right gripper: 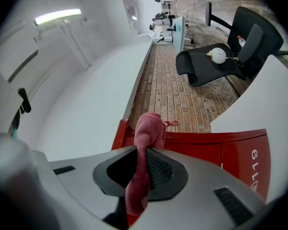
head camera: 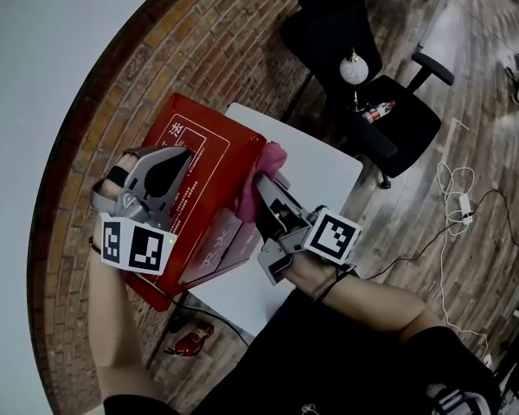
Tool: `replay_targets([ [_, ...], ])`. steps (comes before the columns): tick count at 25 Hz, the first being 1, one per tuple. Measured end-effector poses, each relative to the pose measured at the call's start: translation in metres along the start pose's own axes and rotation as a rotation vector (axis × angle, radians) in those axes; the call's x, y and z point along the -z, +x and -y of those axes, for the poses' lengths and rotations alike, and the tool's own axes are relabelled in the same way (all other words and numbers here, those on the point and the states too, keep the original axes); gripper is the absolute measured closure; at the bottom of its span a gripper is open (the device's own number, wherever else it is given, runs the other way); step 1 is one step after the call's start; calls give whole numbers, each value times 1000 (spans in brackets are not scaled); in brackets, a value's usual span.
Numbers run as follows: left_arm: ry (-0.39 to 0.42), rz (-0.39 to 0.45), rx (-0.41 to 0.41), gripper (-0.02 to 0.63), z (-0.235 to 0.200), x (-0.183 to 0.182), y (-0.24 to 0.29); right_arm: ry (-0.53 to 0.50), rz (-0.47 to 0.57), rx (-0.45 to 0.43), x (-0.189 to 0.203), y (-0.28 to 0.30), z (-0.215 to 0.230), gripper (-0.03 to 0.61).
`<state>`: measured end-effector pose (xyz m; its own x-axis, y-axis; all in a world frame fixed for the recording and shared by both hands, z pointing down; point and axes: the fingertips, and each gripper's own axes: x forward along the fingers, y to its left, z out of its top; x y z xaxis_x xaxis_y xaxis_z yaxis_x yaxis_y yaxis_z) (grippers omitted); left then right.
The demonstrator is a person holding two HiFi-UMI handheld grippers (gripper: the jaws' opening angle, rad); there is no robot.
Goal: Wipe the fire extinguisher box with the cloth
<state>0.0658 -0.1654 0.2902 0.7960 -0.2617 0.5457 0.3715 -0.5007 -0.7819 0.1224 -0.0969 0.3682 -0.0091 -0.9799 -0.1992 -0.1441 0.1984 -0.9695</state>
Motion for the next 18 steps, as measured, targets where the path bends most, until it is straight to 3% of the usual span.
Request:
replay_targets([
  [18,-2,-1,-1,594,0,0,1,34,-23,63,8,-9,52,517],
])
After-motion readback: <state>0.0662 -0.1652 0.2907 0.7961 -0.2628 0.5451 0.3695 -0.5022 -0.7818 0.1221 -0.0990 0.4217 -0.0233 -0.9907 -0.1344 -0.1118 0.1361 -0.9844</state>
